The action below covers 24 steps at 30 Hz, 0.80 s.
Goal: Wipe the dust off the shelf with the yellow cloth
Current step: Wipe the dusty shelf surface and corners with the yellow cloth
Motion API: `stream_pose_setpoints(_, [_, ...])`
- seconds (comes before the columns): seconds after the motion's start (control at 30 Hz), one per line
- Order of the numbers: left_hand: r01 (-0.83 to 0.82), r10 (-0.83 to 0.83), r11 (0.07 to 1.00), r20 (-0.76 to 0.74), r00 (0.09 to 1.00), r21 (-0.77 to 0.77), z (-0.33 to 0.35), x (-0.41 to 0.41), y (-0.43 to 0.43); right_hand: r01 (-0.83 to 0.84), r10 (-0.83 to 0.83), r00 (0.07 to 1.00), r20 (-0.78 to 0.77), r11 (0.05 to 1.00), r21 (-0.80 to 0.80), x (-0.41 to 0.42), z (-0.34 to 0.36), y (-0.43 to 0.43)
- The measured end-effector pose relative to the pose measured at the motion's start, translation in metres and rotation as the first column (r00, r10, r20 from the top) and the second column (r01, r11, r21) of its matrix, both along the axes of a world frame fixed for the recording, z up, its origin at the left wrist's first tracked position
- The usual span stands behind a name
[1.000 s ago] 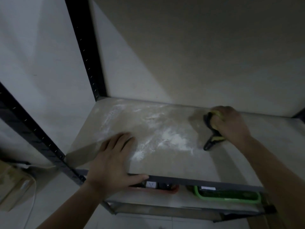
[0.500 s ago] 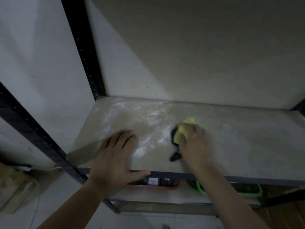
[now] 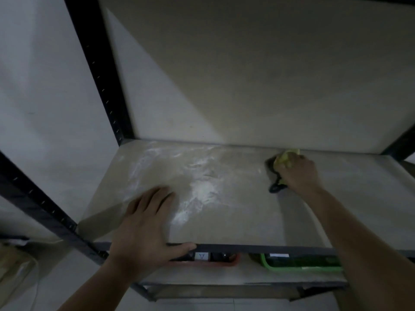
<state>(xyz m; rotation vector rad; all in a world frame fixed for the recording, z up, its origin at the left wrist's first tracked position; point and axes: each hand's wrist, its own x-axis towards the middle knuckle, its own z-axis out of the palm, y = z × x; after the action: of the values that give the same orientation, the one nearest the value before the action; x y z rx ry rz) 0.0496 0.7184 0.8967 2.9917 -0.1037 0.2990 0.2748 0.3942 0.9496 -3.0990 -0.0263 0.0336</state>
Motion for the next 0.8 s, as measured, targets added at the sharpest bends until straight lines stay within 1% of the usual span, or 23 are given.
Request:
stream_pose_setpoints(0.07, [0.004, -0.004, 1.0, -0.001, 1.0, 0.002, -0.001, 0.001, 0.001, -0.061, 0.047, 0.994, 0.103, 0.988, 0.139, -0.014, -0.01, 0.036])
stream_pose_setpoints(0.13, [0.007, -0.007, 1.0, 0.007, 1.0, 0.001, -0.003, 0.001, 0.001, -0.191, 0.139, 0.972, 0.188, 0.936, 0.294, -0.038, -0.019, 0.082])
stream_pose_setpoints(0.2, [0.013, -0.013, 1.0, 0.015, 1.0, 0.003, -0.004, 0.001, 0.001, -0.391, 0.345, 0.92, 0.186, 0.836, 0.384, -0.054, -0.018, 0.112])
stream_pose_setpoints(0.23, [0.015, -0.016, 1.0, 0.019, 1.0, 0.008, -0.004, 0.001, 0.001, -0.449, 0.428, 0.891, 0.153, 0.777, 0.44, -0.056, -0.013, 0.116])
stream_pose_setpoints(0.27, [0.016, -0.016, 1.0, 0.023, 1.0, 0.012, -0.004, 0.001, 0.001, -0.477, 0.473, 0.869, 0.145, 0.723, 0.5, -0.054, -0.006, 0.111])
stream_pose_setpoints(0.3, [0.015, -0.016, 1.0, 0.026, 1.0, 0.014, -0.004, 0.001, 0.001, -0.476, 0.462, 0.87, 0.174, 0.693, 0.542, -0.05, 0.002, 0.099])
stream_pose_setpoints(0.33, [0.015, -0.016, 1.0, 0.026, 1.0, 0.014, -0.003, 0.001, 0.001, -0.459, 0.405, 0.886, 0.227, 0.689, 0.561, -0.044, 0.007, 0.081])
stream_pose_setpoints(0.37, [0.013, -0.013, 1.0, 0.022, 1.0, 0.012, -0.003, 0.001, 0.001, -0.406, 0.305, 0.914, 0.268, 0.713, 0.572, -0.04, 0.012, 0.058])
stream_pose_setpoints(0.4, [0.007, -0.008, 1.0, 0.018, 1.0, 0.009, -0.003, 0.001, 0.001, -0.318, 0.183, 0.942, 0.28, 0.749, 0.581, -0.034, 0.014, 0.032])
stream_pose_setpoints(0.43, [0.002, -0.002, 1.0, 0.014, 1.0, 0.006, -0.002, 0.0, 0.001, -0.209, 0.064, 0.964, 0.259, 0.783, 0.585, -0.028, 0.013, 0.004])
stream_pose_setpoints(0.5, [-0.003, 0.003, 1.0, 0.0, 1.0, 0.004, -0.002, 0.0, 0.001, 0.019, -0.115, 0.981, 0.154, 0.854, 0.52, -0.017, 0.006, -0.05])
stream_pose_setpoints(0.53, [-0.001, 0.001, 1.0, -0.006, 1.0, 0.005, -0.001, 0.0, 0.001, 0.105, -0.171, 0.98, 0.102, 0.878, 0.467, -0.015, 0.002, -0.07])
stream_pose_setpoints(0.57, [0.001, -0.001, 1.0, -0.01, 1.0, 0.004, -0.001, 0.0, 0.0, 0.143, -0.198, 0.976, 0.09, 0.895, 0.423, -0.016, -0.003, -0.083])
stream_pose_setpoints(0.6, [0.002, -0.002, 1.0, -0.012, 1.0, 0.001, -0.001, 0.0, 0.0, 0.14, -0.197, 0.974, 0.11, 0.911, 0.389, -0.02, -0.008, -0.086])
stream_pose_setpoints(0.63, [0.001, -0.001, 1.0, -0.016, 1.0, -0.002, -0.001, 0.0, 0.0, 0.099, -0.157, 0.976, 0.149, 0.935, 0.34, -0.024, -0.012, -0.081])
stream_pose_setpoints(0.7, [0.001, 0.0, 1.0, -0.025, 1.0, 0.002, -0.001, 0.0, 0.0, 0.006, -0.044, 0.976, 0.214, 0.985, 0.175, -0.035, -0.017, -0.053])
stream_pose_setpoints(0.73, [0.003, -0.002, 1.0, -0.029, 1.0, 0.006, -0.001, 0.0, 0.0, -0.014, -0.011, 0.97, 0.243, 0.995, 0.101, -0.041, -0.02, -0.031])
stream_pose_setpoints(0.77, [0.005, -0.005, 1.0, -0.032, 0.999, 0.009, 0.0, 0.0, -0.001, -0.03, 0.01, 0.968, 0.25, 0.997, 0.078, -0.048, -0.021, -0.005])
stream_pose_setpoints(0.8, [0.008, -0.007, 1.0, -0.037, 0.999, 0.012, 0.001, -0.001, -0.001, -0.064, 0.041, 0.97, 0.238, 0.994, 0.093, -0.055, -0.023, 0.023])
